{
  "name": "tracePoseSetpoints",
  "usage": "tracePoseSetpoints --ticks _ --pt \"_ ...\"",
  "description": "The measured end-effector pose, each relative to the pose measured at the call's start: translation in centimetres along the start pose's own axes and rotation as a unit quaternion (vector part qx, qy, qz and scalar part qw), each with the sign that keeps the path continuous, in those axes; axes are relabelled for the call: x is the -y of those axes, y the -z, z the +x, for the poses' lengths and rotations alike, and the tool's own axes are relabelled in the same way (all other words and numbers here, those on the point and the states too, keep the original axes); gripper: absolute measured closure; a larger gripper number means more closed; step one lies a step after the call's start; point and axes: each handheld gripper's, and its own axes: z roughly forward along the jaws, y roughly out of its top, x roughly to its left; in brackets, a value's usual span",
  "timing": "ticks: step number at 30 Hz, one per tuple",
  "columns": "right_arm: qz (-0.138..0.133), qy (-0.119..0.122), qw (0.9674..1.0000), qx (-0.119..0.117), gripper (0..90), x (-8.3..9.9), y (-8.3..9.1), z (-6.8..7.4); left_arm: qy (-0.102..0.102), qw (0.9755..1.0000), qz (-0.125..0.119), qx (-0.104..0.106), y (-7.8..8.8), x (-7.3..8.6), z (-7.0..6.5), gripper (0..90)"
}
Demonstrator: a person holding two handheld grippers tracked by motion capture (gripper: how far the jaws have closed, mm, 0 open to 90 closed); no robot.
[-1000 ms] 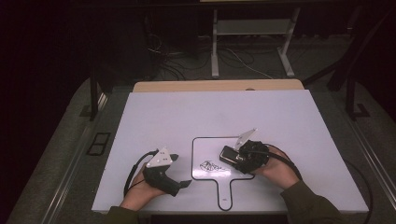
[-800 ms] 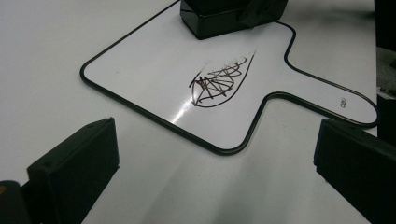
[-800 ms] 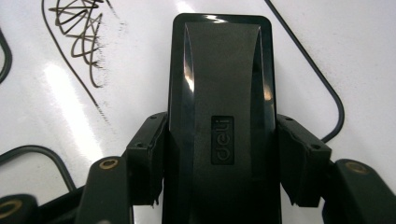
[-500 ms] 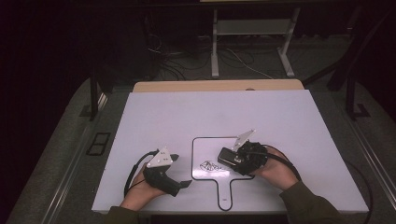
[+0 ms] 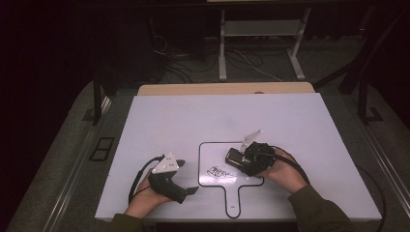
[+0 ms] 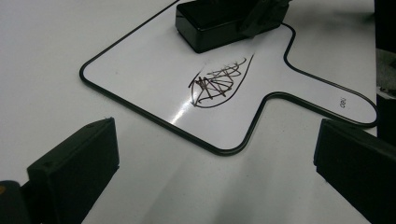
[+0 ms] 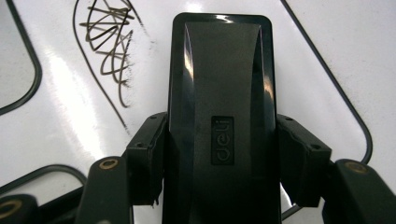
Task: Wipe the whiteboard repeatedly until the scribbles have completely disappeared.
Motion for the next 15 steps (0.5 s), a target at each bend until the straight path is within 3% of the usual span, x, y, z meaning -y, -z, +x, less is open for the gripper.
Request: tracePoseSetpoints --ticks 9,11,14,15 --pt "0.004 0.036 0.9992 -0.018 38.9 -1.5 -0.5 2.1 -0.001 1.0000 0.000 -0.001 0.0 0.0 0.0 0.0" --pt "0.005 0.054 0.9983 -0.021 38.9 -1.8 -0.6 2.6 -0.003 1.0000 0.000 -0.001 0.0 0.0 0.0 0.0" --pt "0.003 0.057 0.9979 -0.029 38.9 -2.2 -0.7 3.5 -0.004 1.0000 0.000 -0.001 0.1 0.0 0.0 0.0" --pt "0.005 0.067 0.9975 -0.022 38.8 -2.3 -0.7 3.4 -0.003 1.0000 -0.001 -0.001 0.1 0.0 0.0 0.0"
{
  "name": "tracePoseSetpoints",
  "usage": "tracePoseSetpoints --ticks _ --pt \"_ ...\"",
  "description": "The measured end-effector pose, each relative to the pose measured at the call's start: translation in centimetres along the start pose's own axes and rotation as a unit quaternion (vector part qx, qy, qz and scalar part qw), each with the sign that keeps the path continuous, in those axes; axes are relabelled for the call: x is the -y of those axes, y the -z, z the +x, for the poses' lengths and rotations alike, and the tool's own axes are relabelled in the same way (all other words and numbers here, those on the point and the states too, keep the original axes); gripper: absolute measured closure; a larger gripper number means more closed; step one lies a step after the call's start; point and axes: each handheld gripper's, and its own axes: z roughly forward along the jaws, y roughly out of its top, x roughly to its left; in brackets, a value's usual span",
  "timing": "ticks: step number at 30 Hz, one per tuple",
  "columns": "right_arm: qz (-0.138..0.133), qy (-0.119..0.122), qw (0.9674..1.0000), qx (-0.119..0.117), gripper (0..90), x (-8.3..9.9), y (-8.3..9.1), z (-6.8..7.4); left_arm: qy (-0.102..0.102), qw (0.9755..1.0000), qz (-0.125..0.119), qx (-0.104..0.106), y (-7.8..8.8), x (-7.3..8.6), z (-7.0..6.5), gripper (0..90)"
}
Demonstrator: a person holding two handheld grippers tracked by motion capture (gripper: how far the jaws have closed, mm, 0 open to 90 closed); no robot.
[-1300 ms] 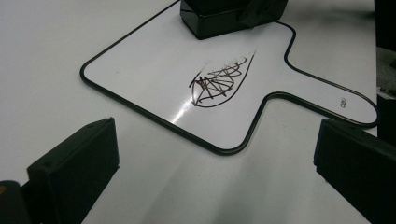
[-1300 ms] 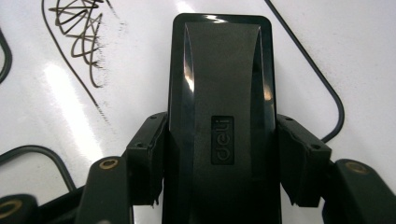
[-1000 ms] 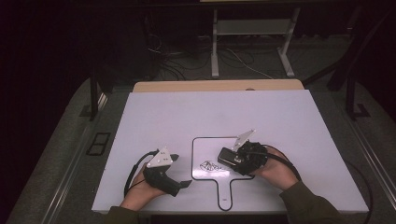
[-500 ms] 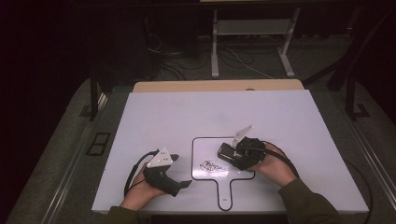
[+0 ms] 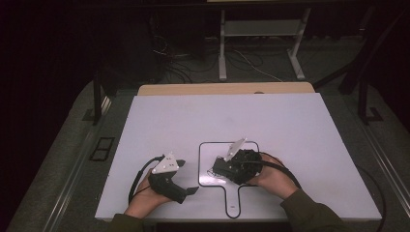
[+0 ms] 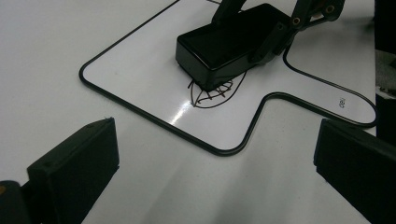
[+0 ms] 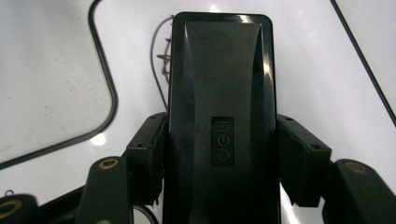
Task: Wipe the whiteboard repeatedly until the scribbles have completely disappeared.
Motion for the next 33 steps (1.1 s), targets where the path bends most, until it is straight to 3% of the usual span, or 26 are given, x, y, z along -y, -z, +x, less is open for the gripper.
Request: tracePoseSetpoints --ticks 1,2,3,11,17,18,24,28,33 --pt "0.001 0.004 1.0000 -0.001 38.8 0.0 0.0 -0.1 0.001 1.0000 0.000 0.000 0.0 0.0 0.0 0.0" --pt "-0.001 -0.013 0.9999 -0.002 38.9 0.1 -0.1 -0.5 0.001 1.0000 0.000 0.000 0.0 0.0 0.0 0.0" --pt "-0.001 -0.013 0.9999 -0.002 38.9 0.1 -0.1 -0.5 0.002 1.0000 0.000 0.001 0.0 0.0 0.0 0.0" --pt "0.003 -0.045 0.9987 0.022 38.9 0.5 0.0 -2.4 0.002 1.0000 0.001 0.001 0.0 0.0 0.0 0.0" --pt "0.002 -0.032 0.9994 0.011 38.8 0.0 -0.2 -1.6 0.003 1.0000 -0.001 0.001 -0.1 0.0 -0.1 0.0" --pt "0.005 -0.012 0.9999 0.005 38.9 -0.4 -0.3 -1.1 0.003 1.0000 -0.001 0.001 -0.1 0.0 -0.1 0.0" --pt "0.006 0.012 0.9999 -0.008 38.9 -1.4 -0.5 0.3 0.002 1.0000 0.000 0.001 0.0 0.0 0.0 0.0" --pt "0.004 0.002 0.9999 -0.011 38.9 -1.6 -0.7 0.2 0.000 1.0000 0.000 0.000 0.0 0.0 0.0 0.0" --pt "0.007 -0.016 0.9998 0.011 38.8 -1.3 -0.7 -1.2 0.002 1.0000 0.001 0.001 0.0 0.0 0.0 0.0"
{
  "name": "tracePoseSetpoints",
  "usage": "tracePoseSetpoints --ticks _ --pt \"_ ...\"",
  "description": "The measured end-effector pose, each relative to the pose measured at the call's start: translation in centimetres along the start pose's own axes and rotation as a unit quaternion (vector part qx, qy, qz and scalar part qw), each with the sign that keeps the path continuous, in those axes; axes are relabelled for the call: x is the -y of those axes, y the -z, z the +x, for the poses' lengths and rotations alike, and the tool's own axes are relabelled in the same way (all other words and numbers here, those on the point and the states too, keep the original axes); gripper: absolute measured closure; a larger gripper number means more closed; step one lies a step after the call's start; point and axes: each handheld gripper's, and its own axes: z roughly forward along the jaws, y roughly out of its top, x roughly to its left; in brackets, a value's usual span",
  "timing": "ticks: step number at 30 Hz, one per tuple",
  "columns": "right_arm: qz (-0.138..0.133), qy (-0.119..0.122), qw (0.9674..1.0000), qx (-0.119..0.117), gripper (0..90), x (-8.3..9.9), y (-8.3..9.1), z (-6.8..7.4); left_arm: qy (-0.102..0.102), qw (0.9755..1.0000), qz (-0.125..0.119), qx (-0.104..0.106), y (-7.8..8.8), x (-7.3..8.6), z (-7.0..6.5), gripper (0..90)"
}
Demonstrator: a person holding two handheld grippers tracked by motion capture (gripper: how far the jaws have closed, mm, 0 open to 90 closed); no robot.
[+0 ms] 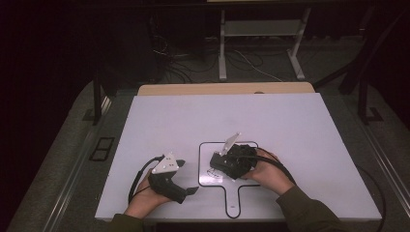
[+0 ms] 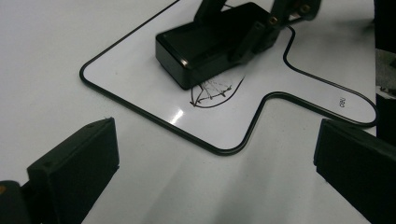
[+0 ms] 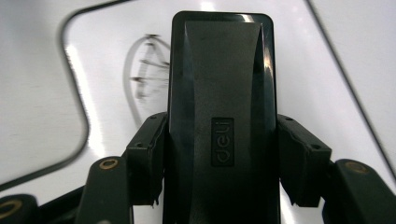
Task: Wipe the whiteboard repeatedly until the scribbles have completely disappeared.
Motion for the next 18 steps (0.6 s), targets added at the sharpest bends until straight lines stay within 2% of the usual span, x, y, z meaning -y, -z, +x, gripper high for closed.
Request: tracePoseSetpoints --ticks 5,6,8,13,15,18 --pt "0.001 -0.009 0.9999 0.006 38.9 0.1 -0.1 -0.6 0.001 1.0000 0.000 0.000 0.0 0.0 0.0 0.0" --pt "-0.001 -0.010 0.9999 -0.002 38.9 0.0 -0.1 -0.4 0.001 1.0000 0.000 0.000 0.0 0.0 0.0 0.0" --pt "-0.001 0.004 1.0000 -0.008 38.9 -0.2 -0.2 -0.1 0.001 1.0000 -0.001 0.000 -0.1 0.0 0.0 0.0" --pt "-0.003 0.020 0.9993 -0.031 38.8 -1.0 -0.3 1.6 0.000 1.0000 -0.001 0.000 0.0 0.0 -0.1 0.0" --pt "-0.002 0.036 0.9990 -0.027 38.9 -1.2 -0.4 2.0 -0.002 1.0000 0.000 -0.001 0.0 0.0 0.0 0.0" --pt "-0.003 0.029 0.9991 -0.031 38.9 -1.4 -0.4 2.1 -0.001 1.0000 -0.001 -0.001 0.0 0.0 0.0 0.0"
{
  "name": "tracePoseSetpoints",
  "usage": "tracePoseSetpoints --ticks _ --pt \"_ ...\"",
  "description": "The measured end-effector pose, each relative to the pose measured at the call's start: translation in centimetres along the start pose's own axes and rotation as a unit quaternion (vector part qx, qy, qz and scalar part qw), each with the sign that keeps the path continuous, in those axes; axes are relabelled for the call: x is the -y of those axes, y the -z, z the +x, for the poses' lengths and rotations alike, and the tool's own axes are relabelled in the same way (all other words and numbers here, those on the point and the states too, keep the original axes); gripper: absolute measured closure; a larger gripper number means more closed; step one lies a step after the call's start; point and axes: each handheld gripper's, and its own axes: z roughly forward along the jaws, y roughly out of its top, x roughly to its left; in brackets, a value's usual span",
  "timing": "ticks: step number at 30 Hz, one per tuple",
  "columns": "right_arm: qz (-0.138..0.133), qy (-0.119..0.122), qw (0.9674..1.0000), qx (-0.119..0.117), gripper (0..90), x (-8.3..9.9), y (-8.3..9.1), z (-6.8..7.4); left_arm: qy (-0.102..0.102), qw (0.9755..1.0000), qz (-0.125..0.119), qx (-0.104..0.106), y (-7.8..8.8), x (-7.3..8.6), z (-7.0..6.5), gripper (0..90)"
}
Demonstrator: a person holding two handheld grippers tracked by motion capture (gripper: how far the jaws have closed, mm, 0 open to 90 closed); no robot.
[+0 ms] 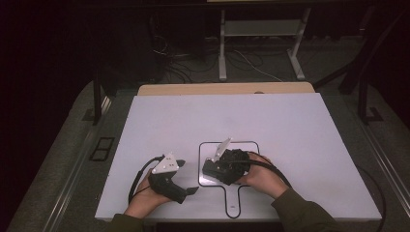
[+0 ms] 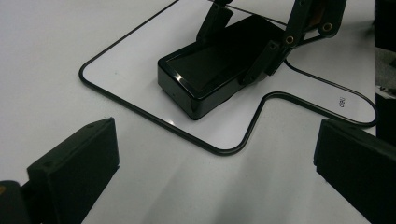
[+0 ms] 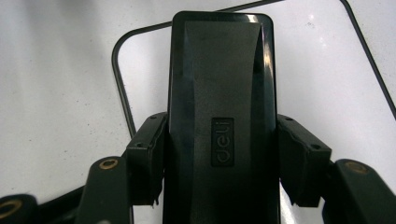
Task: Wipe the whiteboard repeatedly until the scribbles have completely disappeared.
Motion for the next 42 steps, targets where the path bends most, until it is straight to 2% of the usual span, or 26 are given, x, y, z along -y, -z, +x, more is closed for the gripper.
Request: tracePoseSetpoints --ticks 7,10,13,15,16,18,19,20,22,23,27,28,31,33,34,35,36,39,42 --pt "0.002 -0.029 0.9993 0.025 38.9 0.6 0.1 -2.0 0.000 1.0000 0.000 0.000 0.0 0.0 0.0 0.0" --pt "0.005 -0.033 0.9989 0.033 38.8 0.8 0.2 -2.5 0.001 1.0000 0.000 0.000 0.0 0.0 0.0 0.0" --pt "0.006 -0.028 0.9991 0.030 38.8 0.6 0.1 -2.2 0.002 1.0000 0.000 0.001 -0.1 0.0 0.0 0.0" --pt "0.007 -0.016 0.9995 0.027 38.8 0.4 0.1 -1.7 0.002 1.0000 -0.001 0.001 -0.1 0.0 0.0 0.0" --pt "0.005 -0.017 0.9996 0.020 38.8 0.2 0.0 -1.4 0.002 1.0000 -0.001 0.001 -0.1 0.0 0.0 0.0" --pt "0.006 0.000 0.9998 0.018 38.9 -0.1 -0.1 -0.9 0.001 1.0000 0.000 0.001 0.0 0.0 0.0 0.0" --pt "0.004 -0.001 0.9999 0.010 38.8 -0.2 -0.1 -0.5 -0.001 1.0000 0.000 0.000 0.0 0.0 0.0 0.0" --pt "0.006 0.010 0.9999 0.009 38.8 -0.3 -0.1 -0.3 -0.001 1.0000 0.000 0.000 0.0 0.0 0.0 0.0" --pt "0.003 0.012 0.9999 0.000 38.8 -0.5 -0.2 0.3 -0.001 1.0000 0.000 0.000 0.0 0.0 0.0 0.0" --pt "0.004 0.016 0.9999 0.002 38.8 -0.6 -0.2 0.4 -0.001 1.0000 0.000 0.000 0.0 0.0 0.0 0.0" --pt "0.006 -0.002 0.9999 0.013 38.8 -0.4 -0.2 -0.6 0.000 1.0000 0.000 0.001 0.0 0.0 0.0 0.0" --pt "0.010 0.004 0.9997 0.021 38.9 -0.3 -0.1 -1.0 0.001 1.0000 0.000 0.000 0.0 0.0 0.0 0.0" --pt "0.011 -0.017 0.9993 0.031 38.8 0.0 -0.1 -2.0 0.001 1.0000 0.000 0.001 -0.1 0.0 0.0 0.0" --pt "0.012 -0.019 0.9991 0.035 38.9 0.2 0.0 -2.5 0.002 1.0000 0.000 0.001 -0.1 0.0 0.0 0.0" --pt "0.010 -0.023 0.9992 0.030 38.8 0.2 0.0 -2.5 0.003 1.0000 0.000 0.002 -0.1 0.0 0.0 0.0" --pt "0.015 -0.017 0.9991 0.037 38.9 0.2 0.0 -2.4 0.003 1.0000 0.000 0.002 -0.1 0.0 0.0 0.0" --pt "0.010 -0.016 0.9994 0.029 38.8 0.1 -0.1 -2.2 0.003 1.0000 0.000 0.001 -0.1 0.0 0.0 0.0" --pt "0.008 -0.001 0.9999 0.013 38.8 -0.3 -0.2 -1.2 0.001 1.0000 0.000 0.001 -0.1 0.0 0.0 0.0" --pt "0.010 0.017 0.9998 0.008 38.9 -0.9 -0.3 -0.2 -0.001 1.0000 0.000 0.001 0.0 0.0 0.0 0.0"
